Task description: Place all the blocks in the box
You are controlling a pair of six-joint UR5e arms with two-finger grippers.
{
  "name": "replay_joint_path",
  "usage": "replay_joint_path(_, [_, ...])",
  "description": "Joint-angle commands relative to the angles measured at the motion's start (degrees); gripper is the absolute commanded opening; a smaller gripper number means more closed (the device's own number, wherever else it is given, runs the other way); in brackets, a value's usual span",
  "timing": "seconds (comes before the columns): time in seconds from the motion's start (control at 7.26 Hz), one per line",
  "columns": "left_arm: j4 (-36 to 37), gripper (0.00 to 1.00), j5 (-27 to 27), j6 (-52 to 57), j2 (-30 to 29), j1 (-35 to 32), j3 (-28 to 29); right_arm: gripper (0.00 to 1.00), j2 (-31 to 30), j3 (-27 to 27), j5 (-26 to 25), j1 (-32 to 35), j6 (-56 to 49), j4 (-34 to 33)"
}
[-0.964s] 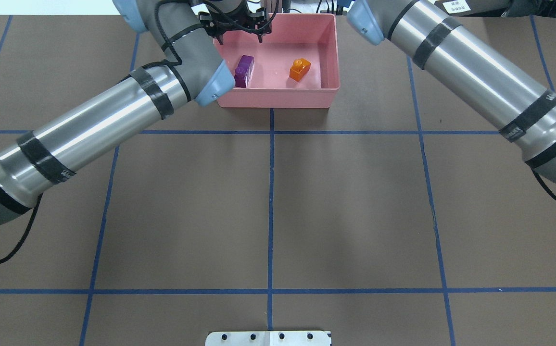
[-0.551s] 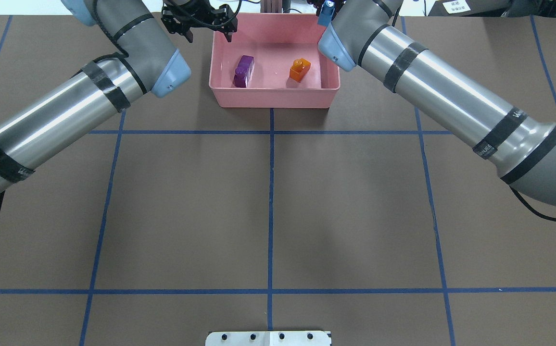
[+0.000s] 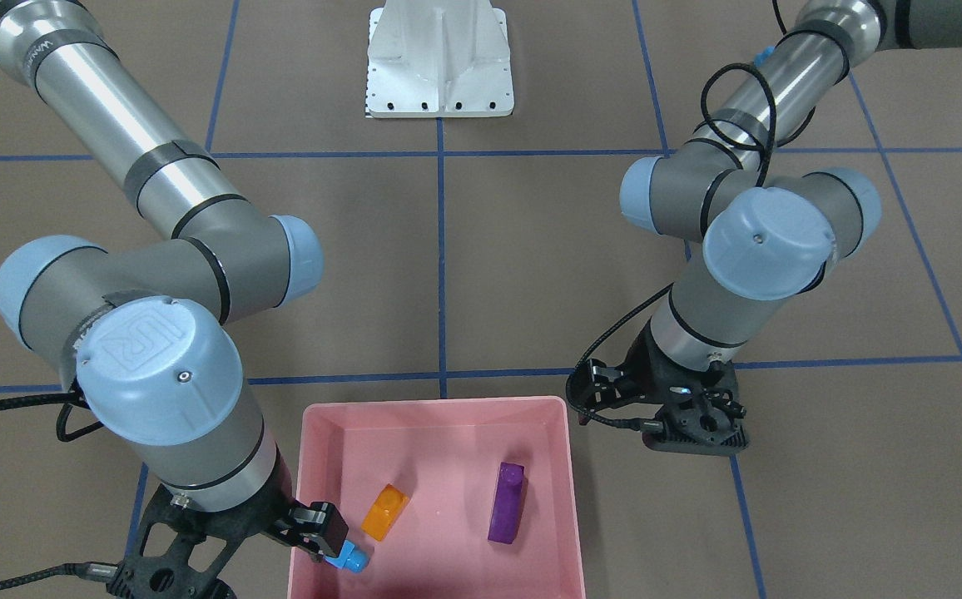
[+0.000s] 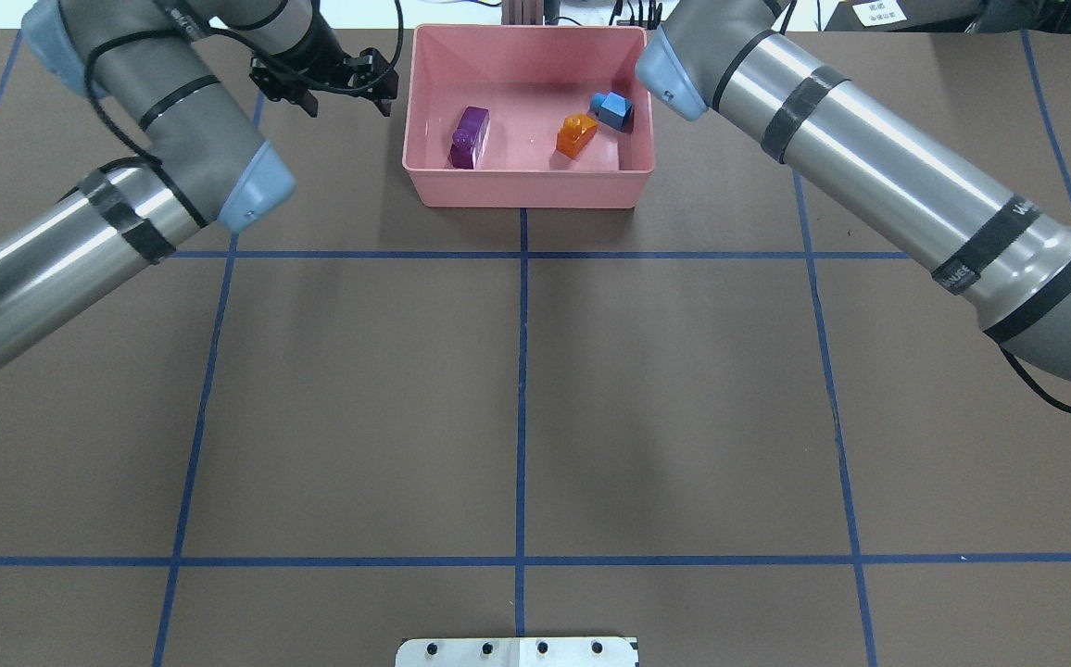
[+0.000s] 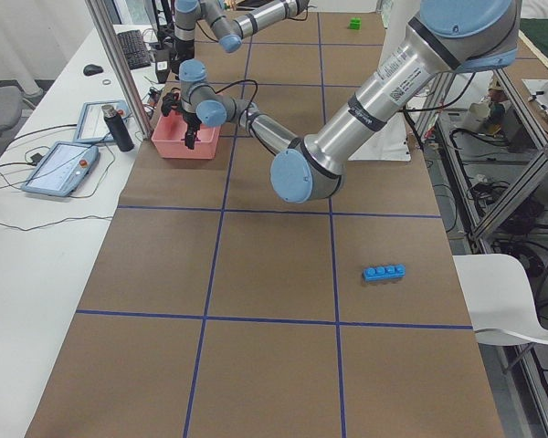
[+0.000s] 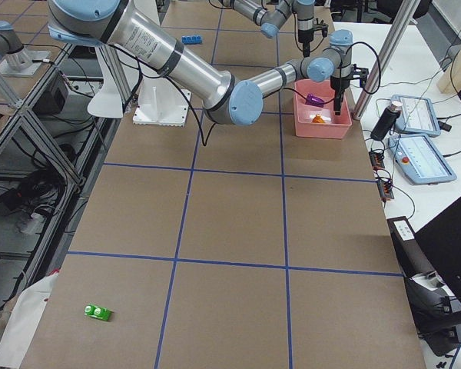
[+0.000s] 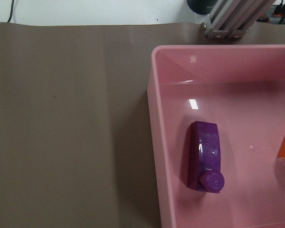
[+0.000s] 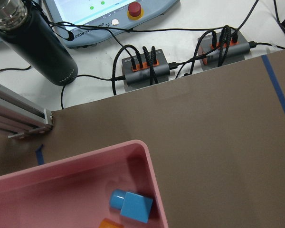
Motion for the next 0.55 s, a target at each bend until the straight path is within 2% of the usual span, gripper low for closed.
replay_joint_path(0.0, [11.4, 1.0, -1.2, 1.1, 11.7, -0.8, -17.1, 0.99, -3.1, 6.0, 1.5, 1.9, -4.8, -5.6])
replay_joint_path(0.28, [26.9, 1.0, -1.1, 7.9, 29.9, -0.5, -39.7, 0.99, -6.9, 10.0, 6.2, 3.8, -8.0, -5.8])
replay_joint_path(0.41, [27.7, 1.0, -1.0, 7.4, 40.7, -0.4, -47.3, 0.99, -9.1, 12.7, 7.4, 4.7, -8.1, -5.8])
